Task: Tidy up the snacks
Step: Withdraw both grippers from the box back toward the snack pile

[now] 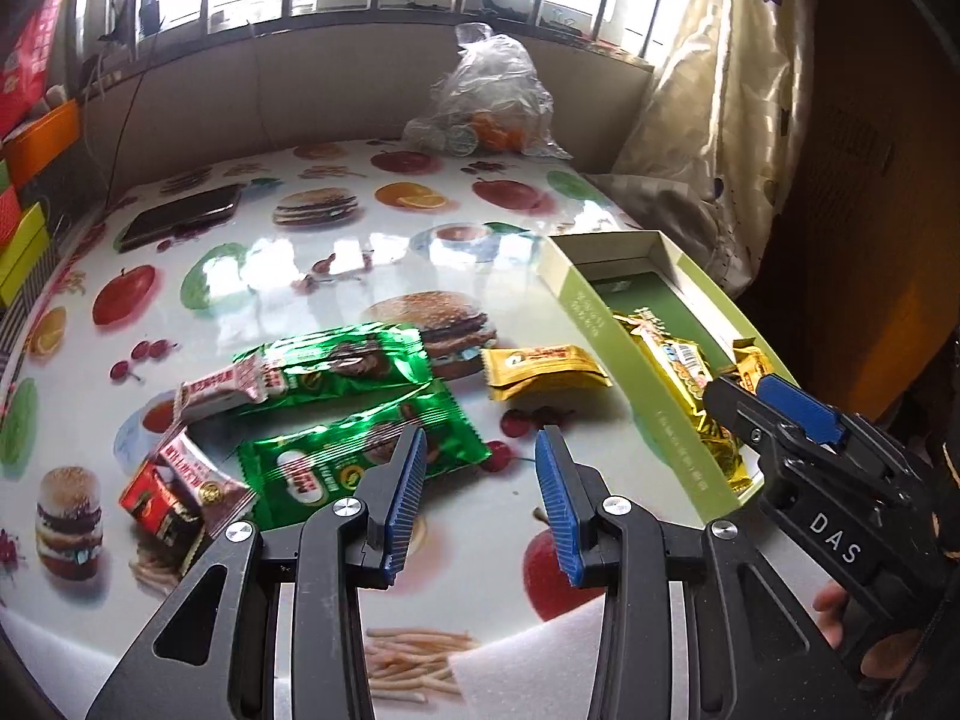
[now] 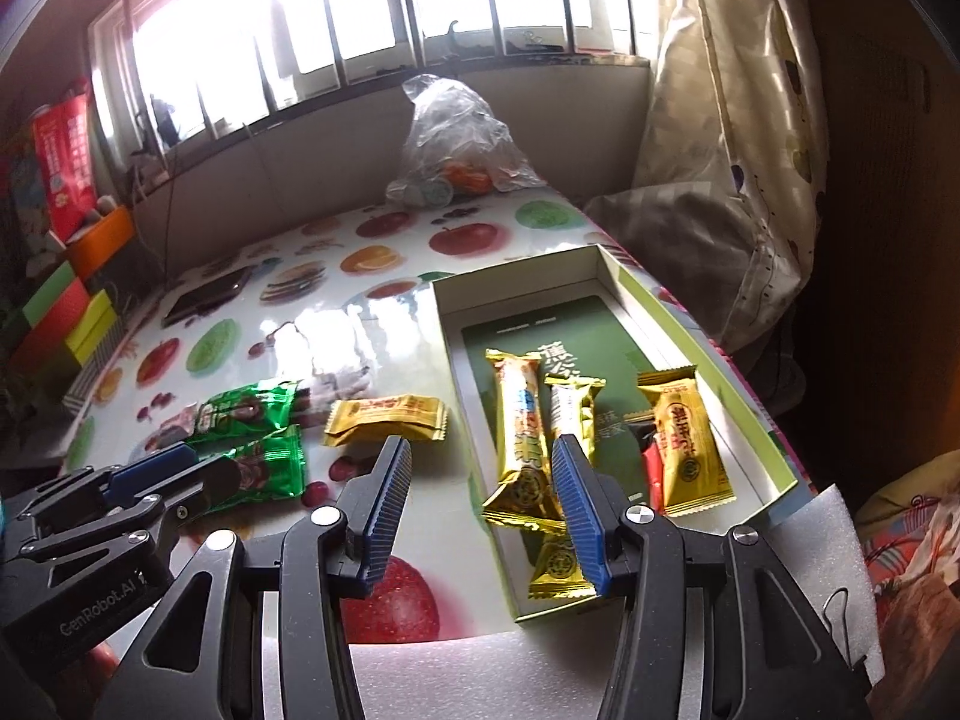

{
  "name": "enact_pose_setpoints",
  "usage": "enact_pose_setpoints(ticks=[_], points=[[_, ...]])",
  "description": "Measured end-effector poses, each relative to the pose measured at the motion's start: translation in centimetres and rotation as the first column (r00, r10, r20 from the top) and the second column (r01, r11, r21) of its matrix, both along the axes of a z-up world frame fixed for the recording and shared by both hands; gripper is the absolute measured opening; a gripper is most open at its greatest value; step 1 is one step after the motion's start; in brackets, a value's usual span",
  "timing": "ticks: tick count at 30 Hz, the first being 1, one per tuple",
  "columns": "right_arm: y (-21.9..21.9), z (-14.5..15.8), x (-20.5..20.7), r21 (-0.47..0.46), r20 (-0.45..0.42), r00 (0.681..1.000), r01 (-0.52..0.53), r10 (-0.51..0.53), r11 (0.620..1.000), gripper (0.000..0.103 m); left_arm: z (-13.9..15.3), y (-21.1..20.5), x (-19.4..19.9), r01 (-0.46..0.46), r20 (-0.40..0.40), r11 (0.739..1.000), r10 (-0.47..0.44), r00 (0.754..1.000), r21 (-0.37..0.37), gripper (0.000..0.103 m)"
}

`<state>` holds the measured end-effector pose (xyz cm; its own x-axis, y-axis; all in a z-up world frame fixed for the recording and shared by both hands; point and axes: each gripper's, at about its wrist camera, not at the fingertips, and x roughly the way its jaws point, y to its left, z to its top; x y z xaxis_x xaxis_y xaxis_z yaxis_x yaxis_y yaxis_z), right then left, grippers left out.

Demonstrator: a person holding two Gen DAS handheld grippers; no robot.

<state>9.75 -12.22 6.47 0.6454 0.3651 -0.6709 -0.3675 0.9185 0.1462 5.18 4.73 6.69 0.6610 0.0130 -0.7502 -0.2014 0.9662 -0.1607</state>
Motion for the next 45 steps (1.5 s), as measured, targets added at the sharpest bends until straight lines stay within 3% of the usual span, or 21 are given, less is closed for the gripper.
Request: enact_pose_setpoints(ticks=[15,24,27,31,45], points=[[5.9,-0.8,-0.9,-0.007,-0.018,0.989,-0.148,0.148,0.989,0.049,-1.8,7.7,-4.5,-0.207,-0.033,0.978,0.207,0.978,0.013,0.039],[10.2,-1.4,-1.4,-0.006,-0.035,0.964,-0.263,0.263,0.965,0.049,-3.2,12.2,-6.4,-0.343,-0.072,0.939,0.342,0.937,0.003,0.039],[11.3,-1.6,-1.5,-0.007,-0.039,0.957,-0.289,0.288,0.957,0.049,-3.8,13.0,-6.5,-0.36,-0.087,0.933,0.358,0.93,-0.008,0.039],[12.8,-1.9,-1.5,-0.015,-0.041,0.943,-0.33,0.33,0.944,0.049,-5.1,13.6,-6.0,-0.348,-0.134,0.934,0.337,0.932,-0.075,0.039],[17.4,-2.8,-1.7,-0.049,-0.06,0.898,-0.438,0.435,0.897,0.049,-5.8,14.6,-5.5,-0.369,-0.134,0.926,0.357,0.924,-0.083,0.039]])
